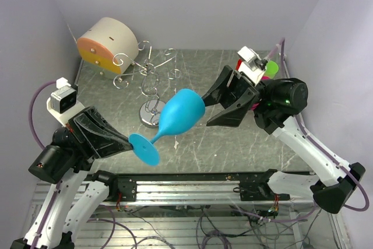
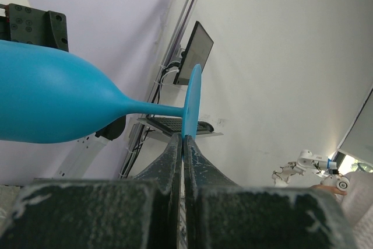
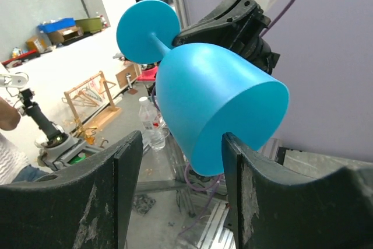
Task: Take the wine glass off the wine glass rack
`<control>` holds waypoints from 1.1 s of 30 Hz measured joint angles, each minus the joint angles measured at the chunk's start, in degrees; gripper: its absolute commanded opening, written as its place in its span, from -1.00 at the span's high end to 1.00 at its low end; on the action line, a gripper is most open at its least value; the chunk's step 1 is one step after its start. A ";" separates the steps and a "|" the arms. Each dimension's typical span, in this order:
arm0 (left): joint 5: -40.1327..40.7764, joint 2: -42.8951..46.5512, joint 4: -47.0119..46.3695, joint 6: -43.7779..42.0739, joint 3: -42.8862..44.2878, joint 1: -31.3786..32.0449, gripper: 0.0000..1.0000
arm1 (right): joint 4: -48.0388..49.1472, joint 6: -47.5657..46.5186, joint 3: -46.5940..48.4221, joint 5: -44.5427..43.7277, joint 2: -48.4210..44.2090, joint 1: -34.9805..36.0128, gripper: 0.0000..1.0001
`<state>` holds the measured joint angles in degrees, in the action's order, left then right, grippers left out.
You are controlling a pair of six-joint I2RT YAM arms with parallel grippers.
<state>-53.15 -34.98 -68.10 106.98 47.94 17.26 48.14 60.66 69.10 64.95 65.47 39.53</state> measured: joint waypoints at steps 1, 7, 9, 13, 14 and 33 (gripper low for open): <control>0.00 -0.04 -0.07 0.00 -0.13 0.00 0.86 | -0.35 -0.42 0.00 -0.15 0.00 0.57 0.00; 0.02 -0.28 -0.44 -0.04 -0.66 0.00 0.86 | -4.26 -4.37 0.33 -1.03 -0.11 3.23 0.99; 0.33 -0.20 -0.37 -0.20 -0.81 0.02 0.86 | -6.23 -5.60 0.55 -0.92 -0.39 3.69 1.00; 1.33 0.94 2.40 -2.38 -1.31 0.07 0.43 | -10.97 -9.18 1.70 -0.24 -2.89 4.22 1.00; 1.51 1.70 4.42 -3.89 -1.42 0.07 0.27 | -12.79 -10.56 2.21 -0.42 -3.78 4.31 1.00; 19.32 11.41 88.98 -51.30 12.46 0.22 0.00 | -65.68 -47.76 34.25 -66.14 -2.82 4.31 1.00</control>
<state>-33.82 -23.57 20.88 55.68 60.40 17.47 -17.54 12.91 103.35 -1.19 62.65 43.83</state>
